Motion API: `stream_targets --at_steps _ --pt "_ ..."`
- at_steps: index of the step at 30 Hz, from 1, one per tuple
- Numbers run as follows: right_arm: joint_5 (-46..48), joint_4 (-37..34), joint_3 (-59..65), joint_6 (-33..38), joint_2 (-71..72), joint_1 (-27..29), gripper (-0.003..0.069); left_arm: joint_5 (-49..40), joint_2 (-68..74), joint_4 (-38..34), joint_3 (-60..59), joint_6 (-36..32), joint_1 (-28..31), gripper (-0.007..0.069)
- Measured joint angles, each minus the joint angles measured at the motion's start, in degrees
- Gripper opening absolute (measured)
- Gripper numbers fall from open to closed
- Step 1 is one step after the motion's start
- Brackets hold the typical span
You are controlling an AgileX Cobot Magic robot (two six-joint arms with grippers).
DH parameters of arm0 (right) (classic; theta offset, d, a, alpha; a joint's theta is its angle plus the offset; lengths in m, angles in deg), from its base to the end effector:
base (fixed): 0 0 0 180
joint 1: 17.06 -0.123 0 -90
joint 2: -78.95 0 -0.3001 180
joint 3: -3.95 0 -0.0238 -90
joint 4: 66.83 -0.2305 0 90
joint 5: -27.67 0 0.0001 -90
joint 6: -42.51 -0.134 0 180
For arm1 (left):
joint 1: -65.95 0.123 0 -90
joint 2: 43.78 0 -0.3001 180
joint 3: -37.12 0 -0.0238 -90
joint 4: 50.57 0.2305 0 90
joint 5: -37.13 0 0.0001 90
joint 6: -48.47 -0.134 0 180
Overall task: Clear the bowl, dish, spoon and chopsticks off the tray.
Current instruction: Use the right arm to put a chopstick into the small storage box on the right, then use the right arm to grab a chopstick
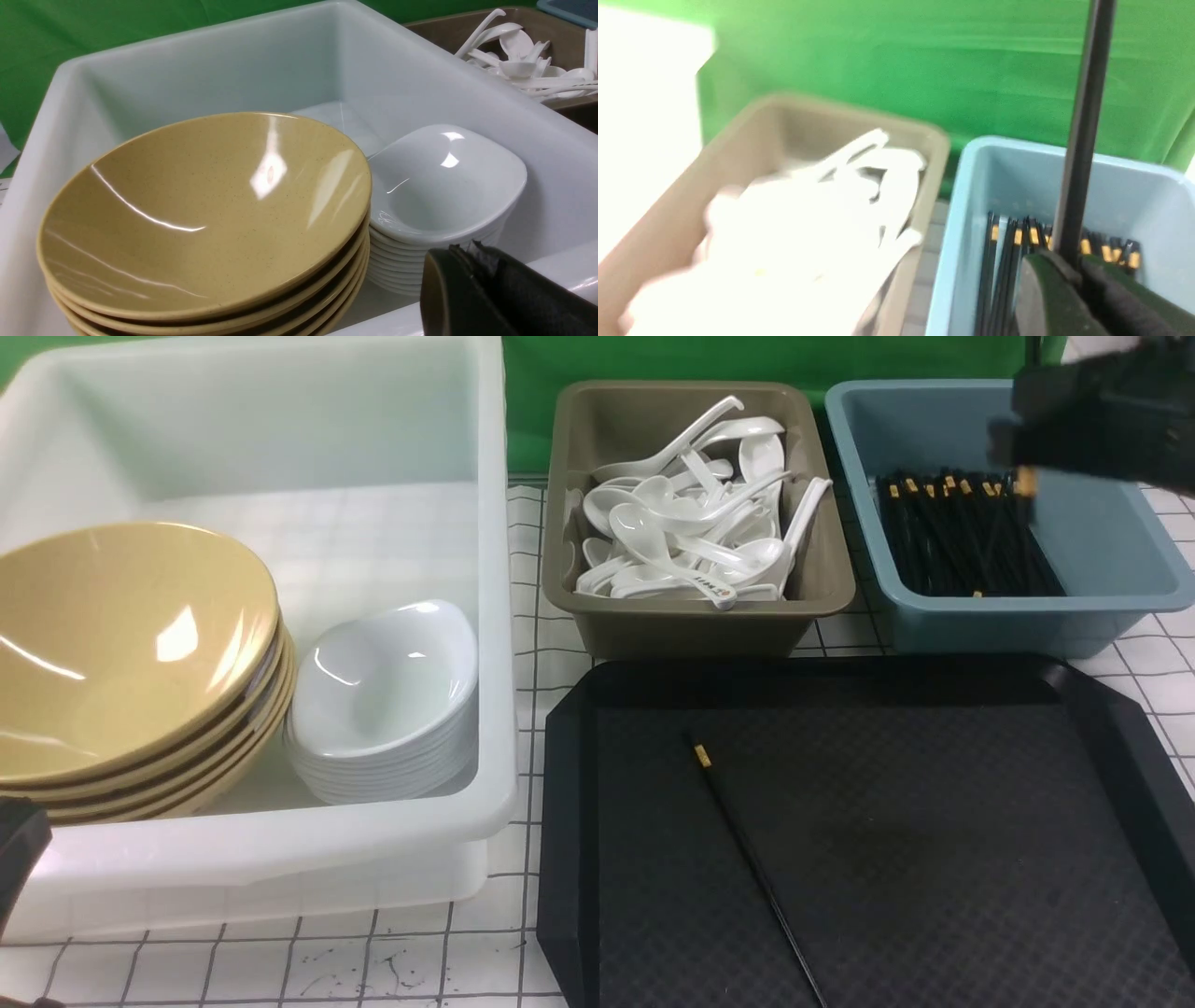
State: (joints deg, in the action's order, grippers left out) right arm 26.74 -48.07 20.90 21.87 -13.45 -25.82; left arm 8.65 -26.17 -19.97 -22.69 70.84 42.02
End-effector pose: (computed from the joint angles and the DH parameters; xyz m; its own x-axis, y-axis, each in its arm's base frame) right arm 0.3606 0.0562 0.3264 -0.3181 -0.0158 -0.9479 -0.1468 0.9886 0.0328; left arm 0.0686 0.0052 0.2591 -0.1806 0.1744 -0.9680 0.1936 0.9712 0.1389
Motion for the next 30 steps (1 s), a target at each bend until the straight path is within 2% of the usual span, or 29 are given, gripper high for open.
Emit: stream_targets --at_steps 3,5,9,10,11,13,15,19,22,24,26,30 --pt "3.65 0.19 -5.12 -2.74 -9.31 1.47 0.0097 0.00 0.00 -0.06 0.00 0.00 0.00 -0.0013" --pt "10.12 0.19 -8.81 -3.43 -14.43 1.74 0.0123 0.00 0.00 -0.06 0.00 0.00 0.00 -0.0013" --pt "26.77 -0.54 -17.35 -1.25 -19.98 1.13 0.0231 -0.06 0.00 -0.06 0.00 0.00 0.00 -0.0013" --pt "27.58 -0.54 -17.69 -0.77 -20.04 1.06 0.0236 -0.06 0.00 -0.06 0.00 0.00 0.00 -0.0013" --pt "35.43 -3.38 -20.52 6.16 -19.93 -0.04 0.0268 -0.06 0.00 -0.06 0.00 0.00 0.00 -0.0013" --pt "40.65 -7.15 -22.02 13.35 -19.06 -1.73 0.0280 0.00 0.00 -0.06 0.00 0.00 0.00 -0.0013" --pt "42.17 -8.48 -22.16 15.33 -18.50 -2.74 0.0282 0.00 0.00 -0.06 0.00 0.00 0.00 -0.0013" --pt "50.94 -15.77 -22.45 20.64 -17.23 -8.13 0.0286 0.37 0.00 -0.06 0.00 0.00 0.00 -0.0013" --pt "54.23 -21.35 -20.03 24.76 -17.22 -12.12 0.0286 0.37 0.00 -0.06 0.00 0.00 0.00 -0.0013" --pt "54.49 -23.69 -15.73 26.56 -17.22 -16.65 0.0286 0.37 0.00 -0.06 0.00 0.00 0.00 -0.0013" --pt "52.01 -24.43 -12.68 26.88 -17.36 -20.01 0.0286 0.37 0.00 -0.06 0.00 0.00 0.00 -0.0013" --pt "45.87 -24.73 -10.36 26.31 -19.10 -22.81 0.0286 0.37 0.00 -0.06 0.00 0.00 0.00 -0.0013"
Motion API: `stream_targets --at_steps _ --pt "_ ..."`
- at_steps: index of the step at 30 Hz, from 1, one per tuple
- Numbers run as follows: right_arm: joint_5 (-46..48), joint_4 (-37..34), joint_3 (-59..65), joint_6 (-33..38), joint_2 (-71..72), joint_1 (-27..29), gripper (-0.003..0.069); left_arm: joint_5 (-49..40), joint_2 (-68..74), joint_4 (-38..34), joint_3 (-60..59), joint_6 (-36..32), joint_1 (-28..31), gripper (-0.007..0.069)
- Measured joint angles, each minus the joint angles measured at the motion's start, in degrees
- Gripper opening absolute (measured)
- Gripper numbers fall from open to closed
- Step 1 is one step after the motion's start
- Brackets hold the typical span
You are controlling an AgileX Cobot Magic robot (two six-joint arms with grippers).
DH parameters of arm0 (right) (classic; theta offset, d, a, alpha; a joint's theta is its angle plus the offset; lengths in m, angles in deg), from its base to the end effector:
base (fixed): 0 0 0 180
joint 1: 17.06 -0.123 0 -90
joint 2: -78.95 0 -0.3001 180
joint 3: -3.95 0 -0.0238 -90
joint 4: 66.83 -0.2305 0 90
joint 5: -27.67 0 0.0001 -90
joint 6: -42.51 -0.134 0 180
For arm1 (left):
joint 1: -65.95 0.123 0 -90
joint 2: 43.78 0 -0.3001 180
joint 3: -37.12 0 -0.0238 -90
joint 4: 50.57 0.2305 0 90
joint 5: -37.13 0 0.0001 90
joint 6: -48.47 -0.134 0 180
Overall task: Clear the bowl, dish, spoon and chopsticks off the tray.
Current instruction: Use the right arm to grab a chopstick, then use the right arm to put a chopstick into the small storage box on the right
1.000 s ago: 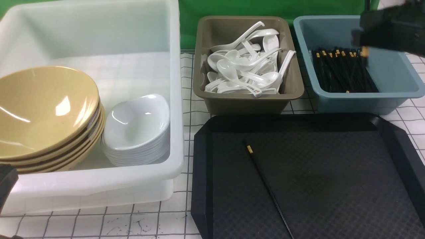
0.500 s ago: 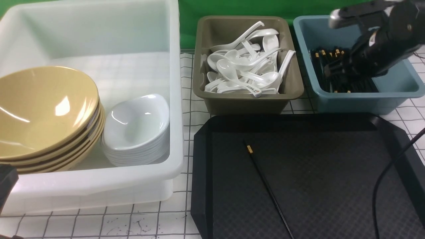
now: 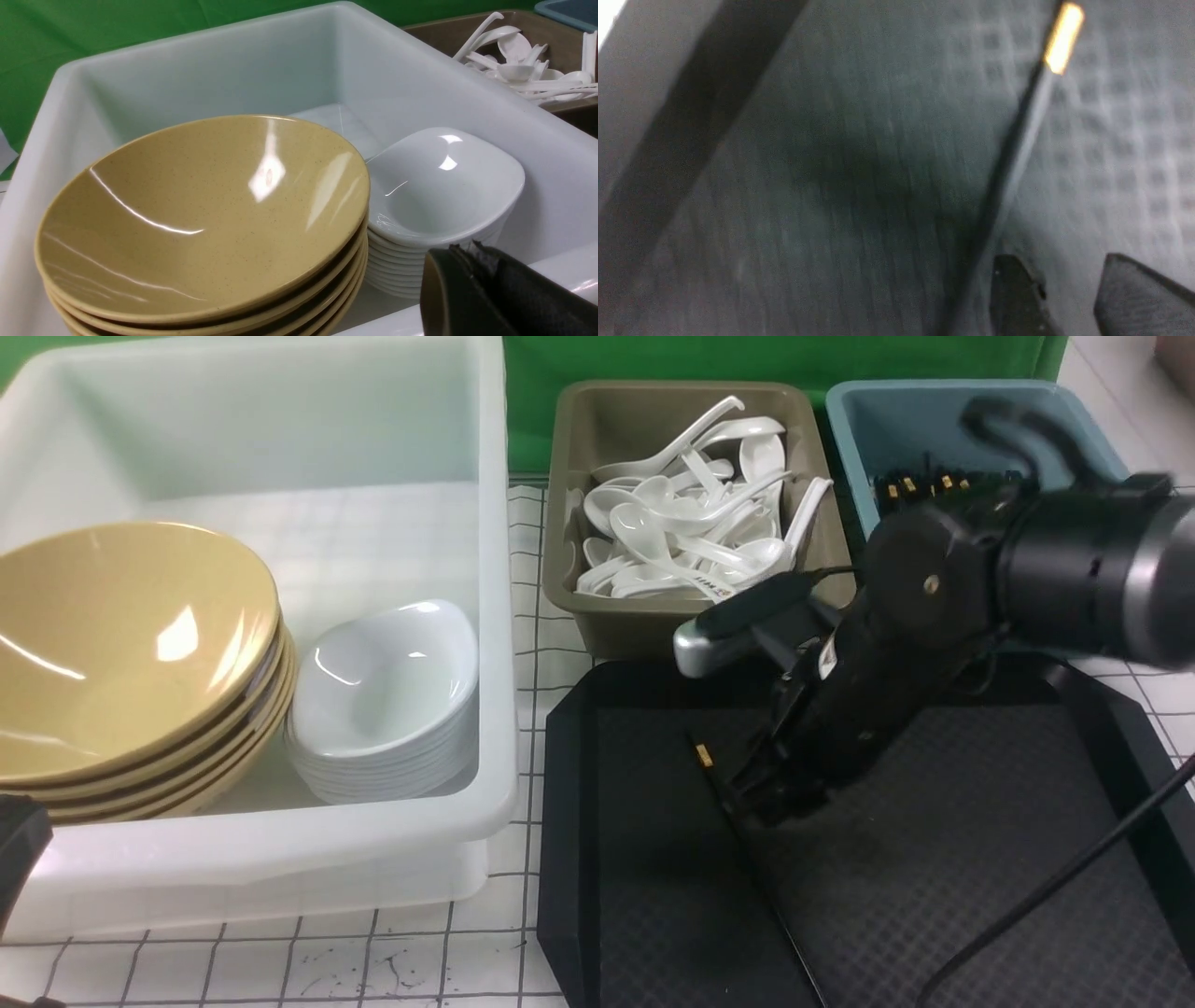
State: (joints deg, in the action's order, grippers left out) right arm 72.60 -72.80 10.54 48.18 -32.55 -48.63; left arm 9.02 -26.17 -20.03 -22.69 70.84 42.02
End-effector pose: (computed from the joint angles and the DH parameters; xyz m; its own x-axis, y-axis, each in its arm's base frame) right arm 0.3048 0.1989 0.1869 -0.8004 -0.5211 -0.2963 -0.5608 0.8256 0.0628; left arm 0.0687 0.0047 0.2598 -0.1752 0.1726 -0.9693 0.1963 0.9709 0.1374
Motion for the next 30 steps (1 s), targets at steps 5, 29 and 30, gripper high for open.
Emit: stream_targets --at_steps 5,29,30 --pt "-6.28 -0.38 0.17 -1.57 -4.10 -2.09 0.0286 0.00 0.00 0.00 0.00 0.00 0.00 -0.0013" --pt "-26.27 12.91 0.43 2.12 21.93 2.09 0.0069 0.00 0.00 -0.05 0.00 0.00 0.00 -0.0013" --pt "-29.65 13.93 0.43 1.43 22.01 3.57 0.0069 0.00 0.00 -0.05 -0.03 0.00 0.00 -0.0013"
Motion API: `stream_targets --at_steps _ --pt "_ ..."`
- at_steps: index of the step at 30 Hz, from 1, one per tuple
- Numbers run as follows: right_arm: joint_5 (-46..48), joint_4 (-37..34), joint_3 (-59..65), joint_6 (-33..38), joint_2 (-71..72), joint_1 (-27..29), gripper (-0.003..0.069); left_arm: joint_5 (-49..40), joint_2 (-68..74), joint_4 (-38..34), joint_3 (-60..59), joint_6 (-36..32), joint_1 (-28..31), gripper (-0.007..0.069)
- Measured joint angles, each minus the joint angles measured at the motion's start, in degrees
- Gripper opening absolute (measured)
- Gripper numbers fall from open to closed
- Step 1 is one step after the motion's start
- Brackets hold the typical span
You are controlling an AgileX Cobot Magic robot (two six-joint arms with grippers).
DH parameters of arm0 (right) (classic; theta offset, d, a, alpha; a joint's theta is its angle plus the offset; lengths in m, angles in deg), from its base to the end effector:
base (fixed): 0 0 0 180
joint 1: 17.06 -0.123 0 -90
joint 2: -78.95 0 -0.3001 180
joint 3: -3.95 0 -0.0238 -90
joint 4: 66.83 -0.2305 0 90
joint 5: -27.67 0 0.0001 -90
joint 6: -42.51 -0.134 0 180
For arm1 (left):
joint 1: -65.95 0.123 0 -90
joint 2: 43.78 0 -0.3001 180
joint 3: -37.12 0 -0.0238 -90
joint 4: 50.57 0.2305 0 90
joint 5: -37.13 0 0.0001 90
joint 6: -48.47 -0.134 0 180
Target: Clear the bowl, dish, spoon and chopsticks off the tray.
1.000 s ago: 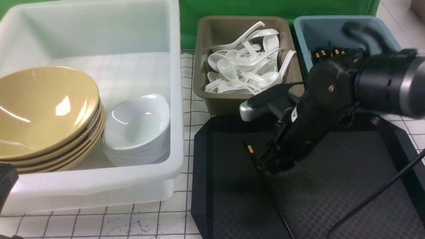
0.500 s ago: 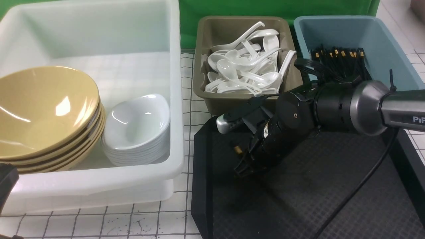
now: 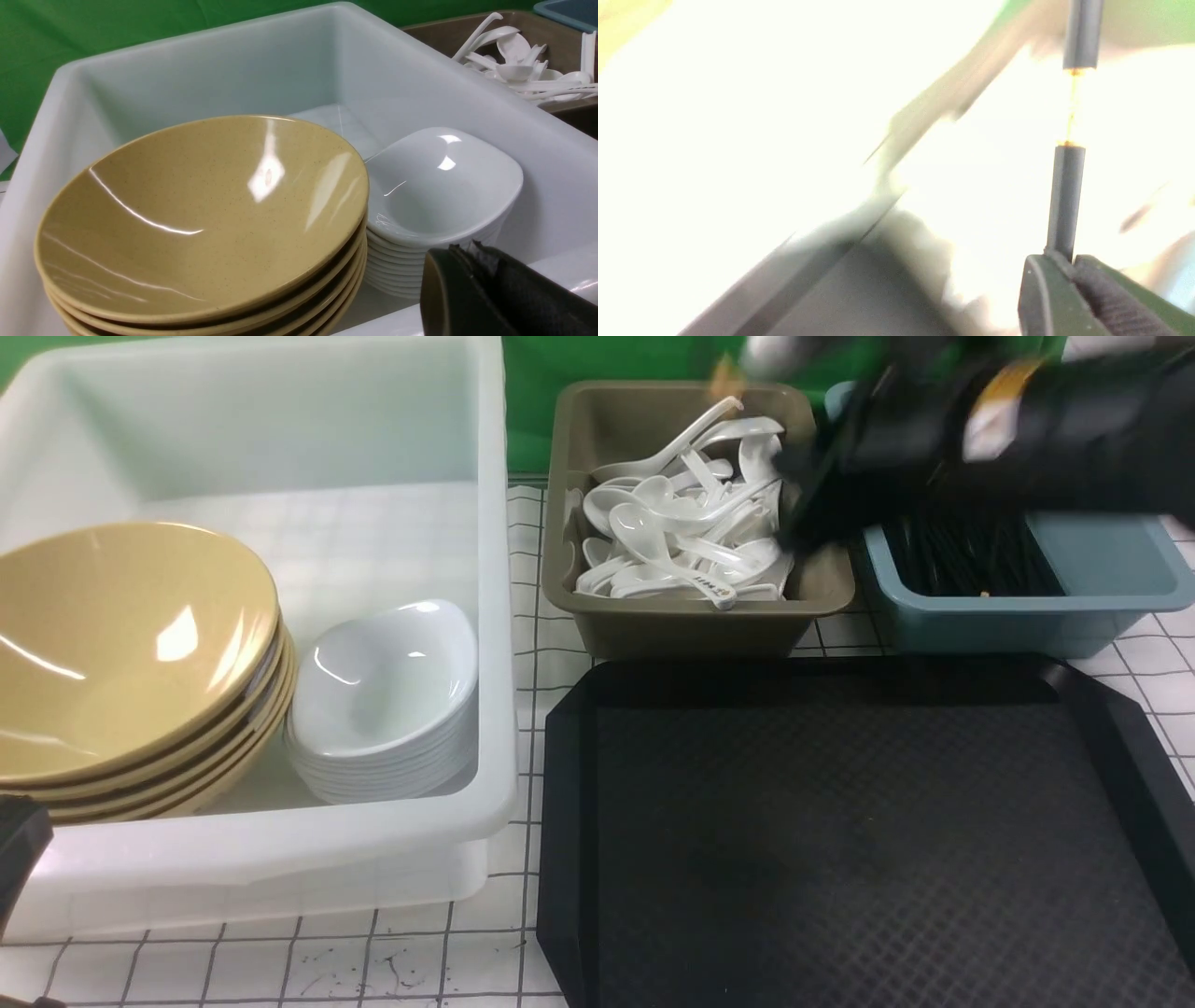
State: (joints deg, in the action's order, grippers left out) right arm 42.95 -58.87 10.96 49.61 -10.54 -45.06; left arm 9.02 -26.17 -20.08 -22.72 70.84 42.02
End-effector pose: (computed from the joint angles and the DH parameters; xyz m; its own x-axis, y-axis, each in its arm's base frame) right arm 0.3144 0.1616 0.3712 -0.2028 -0.3966 -0.8953 -0.5077 0.8244 -0.2502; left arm 0.0687 0.0046 0.2596 -0.1759 0.1721 -0.9692 0.1966 0.9709 0.1367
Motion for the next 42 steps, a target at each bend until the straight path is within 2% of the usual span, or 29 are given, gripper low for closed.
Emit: stream_targets --at_steps 1,2,3,4,5,7,9,15,17,18,20,21,23,26,29,30,34,35,37,42 --pt "-10.07 1.65 -0.04 -2.85 -0.73 4.97 0.0069 0.07 0.00 0.00 -0.27 0.00 0.00 -0.0013" --pt "-10.07 1.79 -0.04 -3.18 -0.94 4.97 0.0069 0.16 0.00 0.00 -0.37 0.06 0.00 -0.0013" --pt "-20.66 2.53 -0.04 -7.10 -3.83 10.46 0.0069 0.45 0.00 0.00 -0.87 0.05 0.00 -0.0013" --pt "-21.69 2.61 -0.04 -7.10 -4.27 10.99 0.0069 0.50 0.00 0.00 -0.94 0.05 0.00 -0.0013" --pt "-29.34 2.75 -0.04 -10.53 -8.27 14.71 0.0069 1.14 0.00 0.06 -1.46 0.05 0.00 -0.0013" --pt "-35.16 2.81 -0.58 -13.39 -14.05 17.96 0.0069 2.45 0.00 0.22 -2.04 0.05 0.00 -0.0013" --pt "-36.90 2.93 -1.36 -15.30 -18.06 19.95 0.0069 2.94 0.00 0.43 -2.26 0.05 0.00 -0.0013" --pt "-28.91 3.10 -4.22 -21.17 -27.74 22.18 0.0111 3.46 0.00 3.88 -2.30 0.05 0.00 -0.0013" --pt "-23.52 3.23 -4.54 -26.21 -28.16 22.22 0.0175 3.51 0.00 4.45 -2.30 0.05 0.00 -0.0013" --pt "-23.06 3.22 -4.54 -26.61 -28.09 22.22 0.0181 3.51 0.00 4.54 -2.30 0.05 0.00 -0.0013" --pt "-16.16 3.22 -4.73 -29.50 -26.24 22.22 0.0253 3.51 0.00 4.67 -2.30 0.05 0.00 -0.0013" --pt "-15.28 3.22 -4.73 -29.62 -25.72 22.22 0.0262 3.51 0.00 4.72 -2.30 0.05 0.00 -0.0013" --pt "-3.98 3.22 -4.73 -28.59 -21.16 22.22 0.0289 3.51 0.00 4.78 -2.30 0.05 0.00 -0.0013" --pt "9.51 3.15 -4.17 -23.75 -12.54 21.74 0.0264 3.51 0.00 4.86 -2.30 0.05 0.00 -0.0013" --pt "13.90 2.71 -0.32 -18.11 -2.91 19.64 0.0188 3.51 0.00 4.86 -2.30 0.05 0.00 -0.0013" --pt "14.53 2.22 2.46 -16.26 1.86 17.41 0.0146 3.51 0.00 4.86 -2.30 0.05 0.00 -0.0013" --pt "14.37 1.30 13.05 -14.40 16.68 10.17 0.0041 3.51 0.00 4.92 -2.30 0.05 0.00 -0.0013" --pt "12.67 1.15 17.65 -14.34 21.77 7.28 0.0036 3.43 0.00 4.92 -2.30 0.05 0.00 -0.0013" --pt "10.07 1.15 22.58 -14.28 26.49 5.23 0.0036 3.43 0.00 4.92 -2.30 0.05 0.00 -0.0013" --pt "1.03 1.49 40.12 -14.39 38.90 3.09 0.0036 3.43 0.00 4.92 -2.30 0.05 0.00 -0.0013"
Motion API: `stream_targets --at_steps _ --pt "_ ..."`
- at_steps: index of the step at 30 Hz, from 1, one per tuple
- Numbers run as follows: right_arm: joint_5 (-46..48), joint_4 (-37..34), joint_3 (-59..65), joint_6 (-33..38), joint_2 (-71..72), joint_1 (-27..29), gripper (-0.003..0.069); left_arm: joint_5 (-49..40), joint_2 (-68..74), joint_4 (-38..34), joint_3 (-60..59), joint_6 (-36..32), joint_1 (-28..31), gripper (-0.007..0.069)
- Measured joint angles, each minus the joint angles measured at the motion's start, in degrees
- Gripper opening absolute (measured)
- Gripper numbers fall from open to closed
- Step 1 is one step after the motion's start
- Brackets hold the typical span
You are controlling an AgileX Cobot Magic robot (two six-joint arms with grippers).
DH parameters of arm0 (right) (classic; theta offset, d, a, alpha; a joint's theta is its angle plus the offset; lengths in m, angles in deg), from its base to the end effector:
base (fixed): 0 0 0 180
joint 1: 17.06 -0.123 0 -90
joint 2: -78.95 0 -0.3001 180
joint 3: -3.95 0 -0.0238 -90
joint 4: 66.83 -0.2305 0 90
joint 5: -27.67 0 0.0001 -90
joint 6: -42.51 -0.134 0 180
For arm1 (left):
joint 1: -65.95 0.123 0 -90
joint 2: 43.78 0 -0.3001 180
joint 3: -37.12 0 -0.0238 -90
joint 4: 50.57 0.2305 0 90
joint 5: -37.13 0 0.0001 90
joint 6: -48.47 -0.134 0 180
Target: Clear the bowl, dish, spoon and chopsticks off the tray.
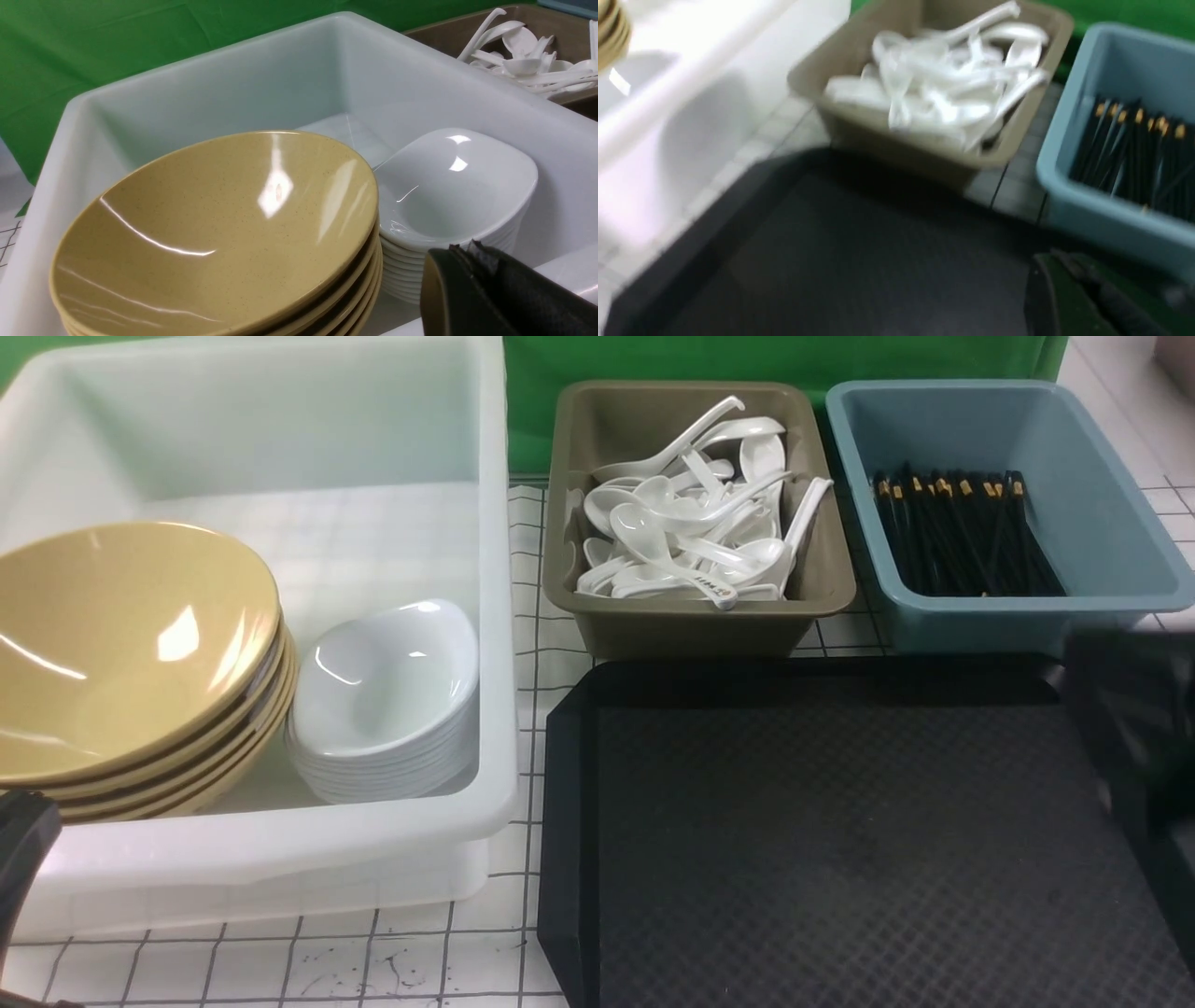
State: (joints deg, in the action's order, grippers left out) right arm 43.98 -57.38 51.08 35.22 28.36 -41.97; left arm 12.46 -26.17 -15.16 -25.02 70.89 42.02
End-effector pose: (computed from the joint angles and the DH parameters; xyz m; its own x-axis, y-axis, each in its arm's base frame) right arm 0.1509 0.0632 0.2933 -0.3542 -0.1988 -0.9138 -0.3937 0.9180 -0.0471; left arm 0.0721 0.0035 0.2550 -0.1284 0.2494 -0.9598 0.2027 0.9540 0.2208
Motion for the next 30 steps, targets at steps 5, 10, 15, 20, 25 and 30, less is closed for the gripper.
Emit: stream_targets --at_steps 5,10,15,20,25,30 --pt "-2.39 0.19 11.47 -0.30 7.48 0.04 0.0036 0.00 0.00 0.00 0.00 0.00 0.00 -0.0013" --pt "-2.96 0.27 18.89 -0.36 11.82 -0.01 0.0036 0.00 0.00 0.00 0.00 0.00 0.00 -0.0013" --pt "-5.04 1.12 24.54 -0.36 16.70 0.65 0.0036 -0.07 0.00 0.00 0.00 0.00 0.00 -0.0013" --pt "-11.58 1.38 31.36 -0.05 29.96 6.33 0.0036 -0.25 0.00 0.00 -0.16 0.00 0.00 -0.0013" --pt "-9.76 -0.24 31.91 0.00 40.70 13.68 0.0036 -0.65 0.00 0.00 -0.49 0.00 0.00 -0.0013" --pt "-2.37 -1.64 31.91 0.07 43.80 19.05 0.0040 -1.11 0.00 0.00 -0.54 0.00 0.00 -0.0013"
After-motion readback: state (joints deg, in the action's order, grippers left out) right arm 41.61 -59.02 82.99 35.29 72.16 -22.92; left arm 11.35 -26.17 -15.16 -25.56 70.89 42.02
